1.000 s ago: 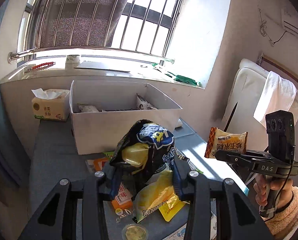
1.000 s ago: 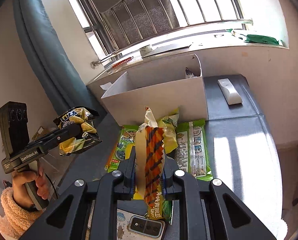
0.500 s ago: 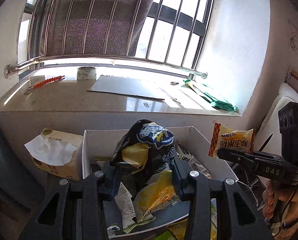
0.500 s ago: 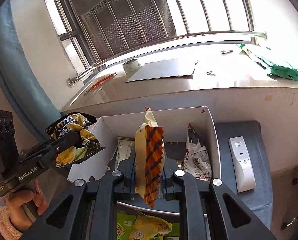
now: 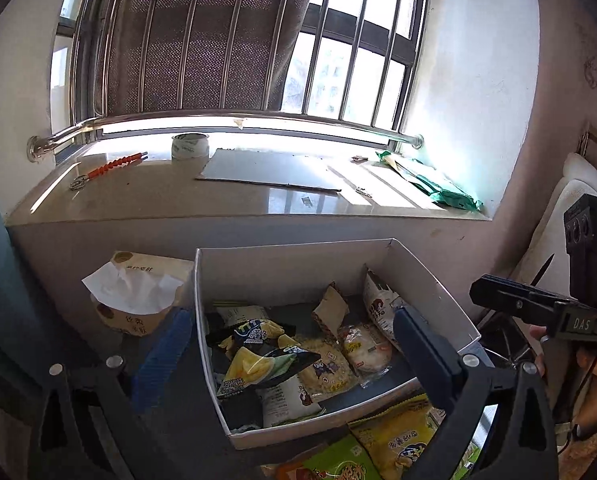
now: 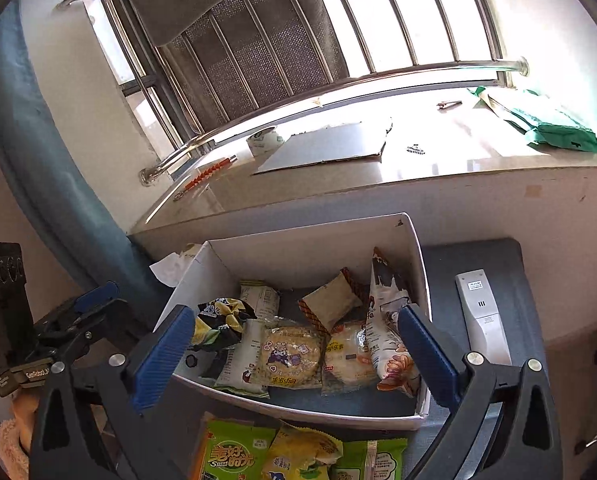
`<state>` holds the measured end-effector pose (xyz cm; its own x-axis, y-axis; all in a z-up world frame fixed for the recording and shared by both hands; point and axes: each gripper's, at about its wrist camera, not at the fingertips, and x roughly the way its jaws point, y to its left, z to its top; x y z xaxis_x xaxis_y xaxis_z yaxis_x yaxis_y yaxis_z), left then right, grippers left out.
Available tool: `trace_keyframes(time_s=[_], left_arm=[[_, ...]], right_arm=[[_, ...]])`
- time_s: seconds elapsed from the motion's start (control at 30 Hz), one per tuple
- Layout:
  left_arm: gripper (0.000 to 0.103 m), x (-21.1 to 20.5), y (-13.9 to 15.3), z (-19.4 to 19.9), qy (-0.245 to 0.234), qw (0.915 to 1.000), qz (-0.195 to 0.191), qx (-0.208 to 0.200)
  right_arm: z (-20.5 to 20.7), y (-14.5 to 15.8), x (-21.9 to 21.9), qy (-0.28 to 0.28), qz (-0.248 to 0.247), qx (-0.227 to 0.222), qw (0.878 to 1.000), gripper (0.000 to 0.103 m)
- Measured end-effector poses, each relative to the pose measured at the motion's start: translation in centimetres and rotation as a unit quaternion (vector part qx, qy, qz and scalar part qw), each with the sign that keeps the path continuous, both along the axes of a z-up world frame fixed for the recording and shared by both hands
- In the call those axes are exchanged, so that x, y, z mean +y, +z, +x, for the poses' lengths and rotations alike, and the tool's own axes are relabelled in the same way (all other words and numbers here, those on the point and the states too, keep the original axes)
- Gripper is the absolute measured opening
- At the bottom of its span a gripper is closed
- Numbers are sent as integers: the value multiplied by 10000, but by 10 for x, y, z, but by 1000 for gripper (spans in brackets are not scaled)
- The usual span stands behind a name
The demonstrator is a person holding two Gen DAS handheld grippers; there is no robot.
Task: Organize snacks
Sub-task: 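Withdraw both tools from the box toward the remaining snacks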
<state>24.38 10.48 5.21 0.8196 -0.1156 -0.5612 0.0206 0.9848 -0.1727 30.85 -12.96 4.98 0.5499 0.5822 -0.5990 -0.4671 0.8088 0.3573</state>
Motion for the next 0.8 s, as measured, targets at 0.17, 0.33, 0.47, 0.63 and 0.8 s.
trace_keyframes(time_s=[0.17,0.33,0.47,0.63,0.8], left_arm=[[103,-7,12,-40,-5,9997,87,-225],[103,-21,8,-91,-172,9990,138,-395],[103,-37,-7,-132,-308,9986,174,-394],[103,-52,-37,-175,-334,9991,156,-211],[103,-61,-77,-208,-259,9992,-277,156]], right_arm=[[-36,13,-13,188,103,-259,9994,103],[-89,15,-35,399,239,-458,9979,103],[-133,5,-57,408,302,-498,9975,103],[-185,-18,-86,207,233,-615,9976,103],[-229,-56,-109,-83,20,-342,9994,103]])
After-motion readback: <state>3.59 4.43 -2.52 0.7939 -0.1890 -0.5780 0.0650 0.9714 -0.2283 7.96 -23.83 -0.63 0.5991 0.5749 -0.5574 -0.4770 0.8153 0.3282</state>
